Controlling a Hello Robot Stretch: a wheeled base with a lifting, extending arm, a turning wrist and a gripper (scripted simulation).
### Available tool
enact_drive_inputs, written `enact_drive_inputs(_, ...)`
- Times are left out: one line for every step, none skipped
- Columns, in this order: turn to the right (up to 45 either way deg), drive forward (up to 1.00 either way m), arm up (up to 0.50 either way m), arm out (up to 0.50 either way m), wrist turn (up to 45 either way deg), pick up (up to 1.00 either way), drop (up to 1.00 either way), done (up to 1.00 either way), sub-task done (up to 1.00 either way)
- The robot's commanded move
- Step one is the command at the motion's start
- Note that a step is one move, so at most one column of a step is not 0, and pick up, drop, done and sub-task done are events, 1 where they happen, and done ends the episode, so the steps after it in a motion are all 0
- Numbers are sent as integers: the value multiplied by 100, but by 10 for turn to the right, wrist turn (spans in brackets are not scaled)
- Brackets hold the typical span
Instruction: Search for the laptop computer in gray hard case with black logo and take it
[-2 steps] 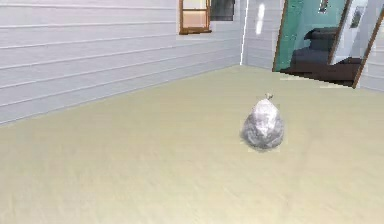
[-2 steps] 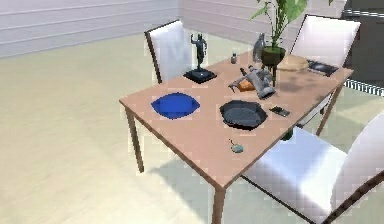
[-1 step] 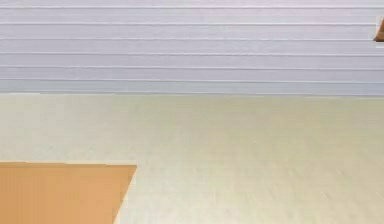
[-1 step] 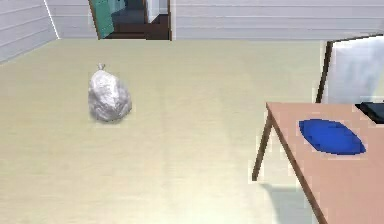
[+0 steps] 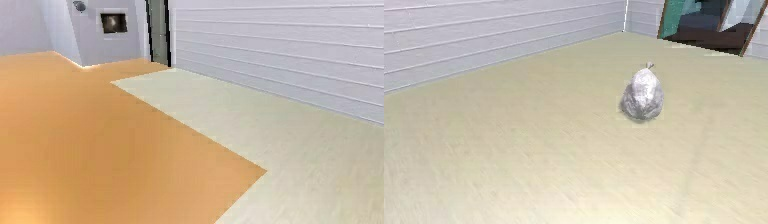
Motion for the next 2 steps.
enact_drive_inputs(-30, 0, 0, 0, 0, 0, 0, 0, 0)
enact_drive_inputs(0, 10, 0, 0, 0, 0, 0, 0, 0)
